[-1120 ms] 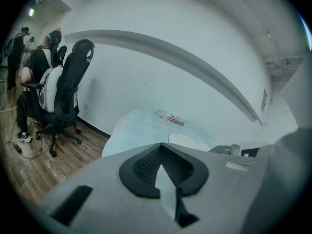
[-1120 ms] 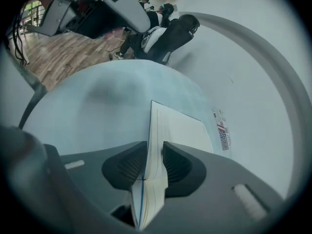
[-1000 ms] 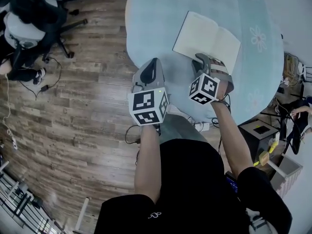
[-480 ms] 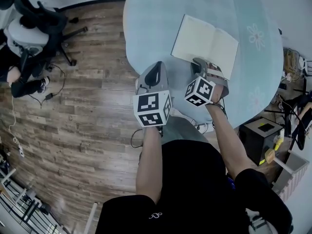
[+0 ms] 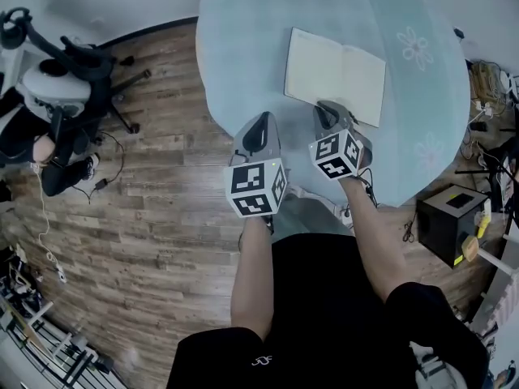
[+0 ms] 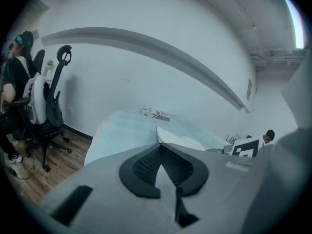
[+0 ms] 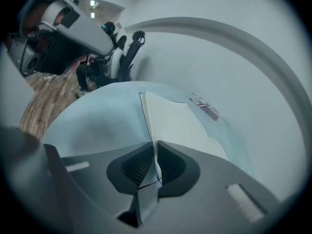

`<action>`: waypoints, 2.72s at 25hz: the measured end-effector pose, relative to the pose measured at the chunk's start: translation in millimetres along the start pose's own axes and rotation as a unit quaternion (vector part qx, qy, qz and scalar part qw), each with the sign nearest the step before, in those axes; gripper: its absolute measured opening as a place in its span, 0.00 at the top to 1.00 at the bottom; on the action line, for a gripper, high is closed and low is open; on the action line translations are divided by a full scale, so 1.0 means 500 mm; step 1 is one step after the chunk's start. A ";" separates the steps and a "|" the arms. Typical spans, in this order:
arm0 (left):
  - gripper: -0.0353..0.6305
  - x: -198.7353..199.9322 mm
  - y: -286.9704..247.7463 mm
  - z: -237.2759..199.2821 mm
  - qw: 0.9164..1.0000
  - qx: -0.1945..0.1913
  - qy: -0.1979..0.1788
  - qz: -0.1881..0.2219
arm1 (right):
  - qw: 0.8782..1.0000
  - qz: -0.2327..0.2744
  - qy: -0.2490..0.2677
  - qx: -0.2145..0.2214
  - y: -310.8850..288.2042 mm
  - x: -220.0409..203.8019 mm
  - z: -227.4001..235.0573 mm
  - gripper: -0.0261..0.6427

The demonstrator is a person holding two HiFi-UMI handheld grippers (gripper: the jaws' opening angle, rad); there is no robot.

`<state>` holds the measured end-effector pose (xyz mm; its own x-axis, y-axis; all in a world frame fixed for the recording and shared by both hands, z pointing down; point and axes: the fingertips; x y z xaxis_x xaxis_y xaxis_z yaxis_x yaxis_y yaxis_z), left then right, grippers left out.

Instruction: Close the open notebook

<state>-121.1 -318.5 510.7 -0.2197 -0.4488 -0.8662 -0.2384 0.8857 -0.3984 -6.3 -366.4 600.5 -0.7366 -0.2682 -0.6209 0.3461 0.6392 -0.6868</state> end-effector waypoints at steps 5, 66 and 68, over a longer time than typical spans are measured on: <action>0.94 -0.003 0.001 0.021 1.000 -0.008 -0.014 -0.007 | 0.992 0.041 -0.118 -0.008 0.027 -0.005 0.020 0.91; 0.94 0.332 -0.033 0.499 0.962 -0.167 -0.157 0.151 | 0.837 0.393 -0.340 -0.172 0.607 0.036 0.537 0.94; 0.94 0.364 -0.018 0.509 0.956 -0.165 -0.169 0.174 | 0.834 0.417 -0.319 -0.170 0.638 0.063 0.544 0.94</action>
<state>81.8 -378.0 279.9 -0.0354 -0.0211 -0.9992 -0.5051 0.8631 -0.0004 238.7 -367.0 258.9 0.1755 0.1132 -0.9780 0.3178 0.9337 0.1651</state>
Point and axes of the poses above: the fingertips, and each gripper's own axes: y backward along the fingers, z to its right, x out of its top, and after that the axes turned 2 degrees about -y, right-handed
